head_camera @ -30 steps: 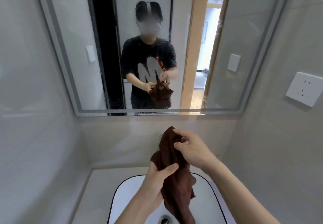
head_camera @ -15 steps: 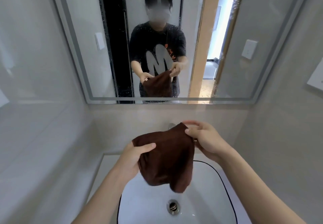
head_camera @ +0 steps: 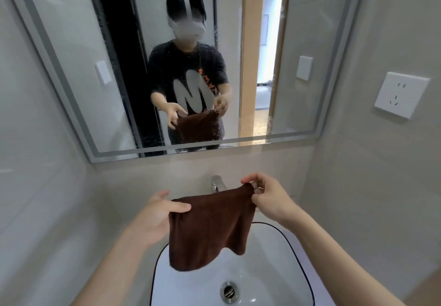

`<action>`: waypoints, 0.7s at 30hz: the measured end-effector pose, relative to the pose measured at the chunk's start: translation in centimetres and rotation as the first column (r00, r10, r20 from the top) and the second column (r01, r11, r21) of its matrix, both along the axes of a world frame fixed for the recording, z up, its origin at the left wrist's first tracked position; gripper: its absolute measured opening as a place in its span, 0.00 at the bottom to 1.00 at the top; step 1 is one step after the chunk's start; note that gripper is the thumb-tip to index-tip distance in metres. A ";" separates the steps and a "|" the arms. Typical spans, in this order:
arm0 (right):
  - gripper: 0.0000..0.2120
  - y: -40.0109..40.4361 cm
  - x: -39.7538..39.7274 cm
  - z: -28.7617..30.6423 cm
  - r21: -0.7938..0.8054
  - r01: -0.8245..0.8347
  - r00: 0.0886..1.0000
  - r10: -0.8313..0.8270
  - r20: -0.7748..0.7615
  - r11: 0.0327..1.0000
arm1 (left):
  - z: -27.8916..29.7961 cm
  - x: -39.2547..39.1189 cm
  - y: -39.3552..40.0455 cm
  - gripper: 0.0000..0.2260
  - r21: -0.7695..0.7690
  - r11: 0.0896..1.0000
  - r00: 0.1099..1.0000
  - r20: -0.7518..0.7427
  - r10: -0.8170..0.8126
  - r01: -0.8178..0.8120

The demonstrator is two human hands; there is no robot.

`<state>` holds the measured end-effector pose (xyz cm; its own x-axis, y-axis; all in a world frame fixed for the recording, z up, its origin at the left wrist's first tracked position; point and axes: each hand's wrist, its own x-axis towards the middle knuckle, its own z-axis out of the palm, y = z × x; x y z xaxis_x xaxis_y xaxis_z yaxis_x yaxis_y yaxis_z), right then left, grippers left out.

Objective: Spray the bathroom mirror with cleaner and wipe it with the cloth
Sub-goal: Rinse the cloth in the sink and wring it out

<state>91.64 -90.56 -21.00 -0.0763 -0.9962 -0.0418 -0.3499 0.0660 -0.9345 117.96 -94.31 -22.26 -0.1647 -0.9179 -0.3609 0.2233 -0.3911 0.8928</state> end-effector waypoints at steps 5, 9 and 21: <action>0.28 0.5 0.0 -0.1 -0.041 -0.100 0.982 0.092 -0.166 0.994 | 2.2 -1.5 0.6 0.30 -0.213 0.943 0.845 0.523 -0.112 0.256; 0.15 0.3 0.2 1.6 -0.225 -0.102 0.899 -0.007 -0.439 0.969 | 3.4 -2.2 0.1 0.17 -0.359 0.859 0.597 0.798 0.079 0.366; 0.06 2.3 -1.2 11.3 -0.572 -0.108 0.980 0.183 0.074 0.813 | 16.3 0.7 2.5 0.11 -0.594 0.692 0.857 0.510 -0.071 0.411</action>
<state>90.40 -88.27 -9.73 0.0400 -0.8471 0.5300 -0.1964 -0.5267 -0.8270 118.69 -91.78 -5.94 -0.4060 -0.8826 0.2369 -0.2470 0.3556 0.9014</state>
